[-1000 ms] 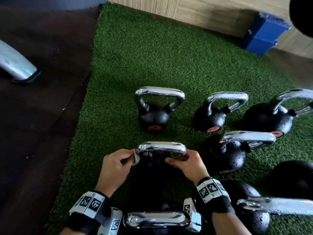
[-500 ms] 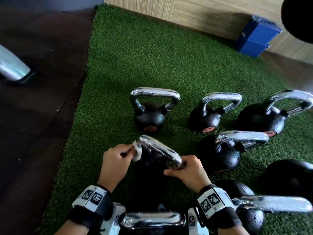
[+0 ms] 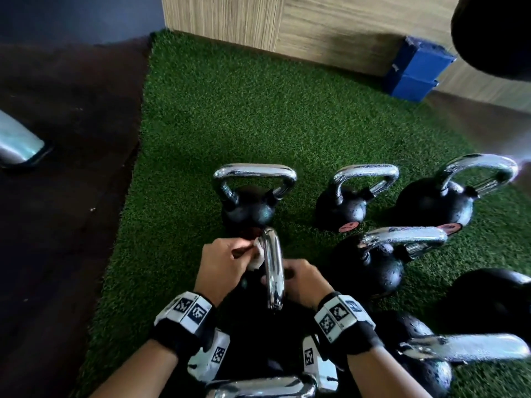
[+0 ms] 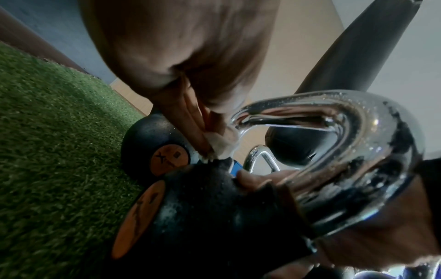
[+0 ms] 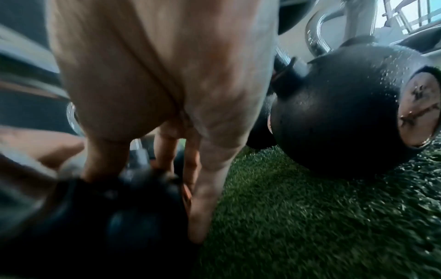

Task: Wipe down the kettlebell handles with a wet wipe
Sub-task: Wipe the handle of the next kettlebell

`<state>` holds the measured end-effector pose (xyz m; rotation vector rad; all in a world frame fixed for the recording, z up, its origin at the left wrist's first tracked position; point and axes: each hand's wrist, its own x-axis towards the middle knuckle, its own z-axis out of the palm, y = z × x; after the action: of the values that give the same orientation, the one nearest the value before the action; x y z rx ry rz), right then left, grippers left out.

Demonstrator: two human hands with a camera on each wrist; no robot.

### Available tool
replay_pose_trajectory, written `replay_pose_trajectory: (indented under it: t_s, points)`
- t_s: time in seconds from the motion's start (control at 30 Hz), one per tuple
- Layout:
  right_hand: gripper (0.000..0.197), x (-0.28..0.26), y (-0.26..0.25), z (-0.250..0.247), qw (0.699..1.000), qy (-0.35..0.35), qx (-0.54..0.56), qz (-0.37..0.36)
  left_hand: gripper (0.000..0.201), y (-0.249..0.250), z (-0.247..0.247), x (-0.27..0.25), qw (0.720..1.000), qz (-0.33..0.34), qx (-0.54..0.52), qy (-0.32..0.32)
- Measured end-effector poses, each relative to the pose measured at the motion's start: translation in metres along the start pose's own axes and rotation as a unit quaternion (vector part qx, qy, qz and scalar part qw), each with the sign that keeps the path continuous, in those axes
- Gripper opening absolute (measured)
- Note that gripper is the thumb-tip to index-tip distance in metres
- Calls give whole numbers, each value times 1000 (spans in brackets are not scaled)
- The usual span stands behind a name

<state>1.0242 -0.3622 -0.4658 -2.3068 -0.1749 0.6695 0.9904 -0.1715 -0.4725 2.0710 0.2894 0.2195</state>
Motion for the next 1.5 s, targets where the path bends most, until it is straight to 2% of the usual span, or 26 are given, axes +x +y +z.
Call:
replay_pose_trajectory:
  t_s: [0.13,0.27,0.4,0.5,0.57,0.67,0.77,0.87,0.93,1.03,1.17,1.27,1.33,1.4,1.5]
  points:
    - [47,10,7,9,998,12,53,38,9,9,-6,7,1000,5,-17,-7]
    - [48,9,11,11,998,29,43,42,12,22,-13,9,996,67,-57,17]
    - [52,11,13,12,994,15,90,54,15,20,-15,10,995,40,-87,3]
    - [53,16,16,10,992,1,114,55,16,20,-17,8,994,51,-101,8]
    - [50,17,18,12,992,-4,121,43,18,16,-19,3,990,48,-132,-25]
    - [53,17,20,16,991,-1,130,27,21,11,-27,3,975,38,-190,-109]
    - [57,21,22,17,991,-4,129,23,20,11,-32,7,964,46,-213,-153]
    - [59,24,29,18,991,-1,136,18,24,11,-36,3,944,41,-233,-230]
    - [63,24,30,19,990,-1,141,14,16,10,-39,-3,934,46,-241,-258]
    - [59,25,29,19,990,-5,140,12,11,8,-40,-12,937,50,-254,-234]
    - [33,22,27,17,992,8,127,21,12,3,-37,-30,934,61,-229,-269]
    - [41,21,26,18,992,16,121,29,10,-1,-38,-39,944,67,-204,-249]
    - [37,19,23,17,992,14,118,36,12,-2,-38,-42,948,65,-192,-245]
    - [30,18,22,16,991,11,128,37,14,-3,-38,-46,954,90,-156,-241]
    - [32,17,21,18,991,14,132,33,10,-6,-37,-49,956,144,-120,-225]
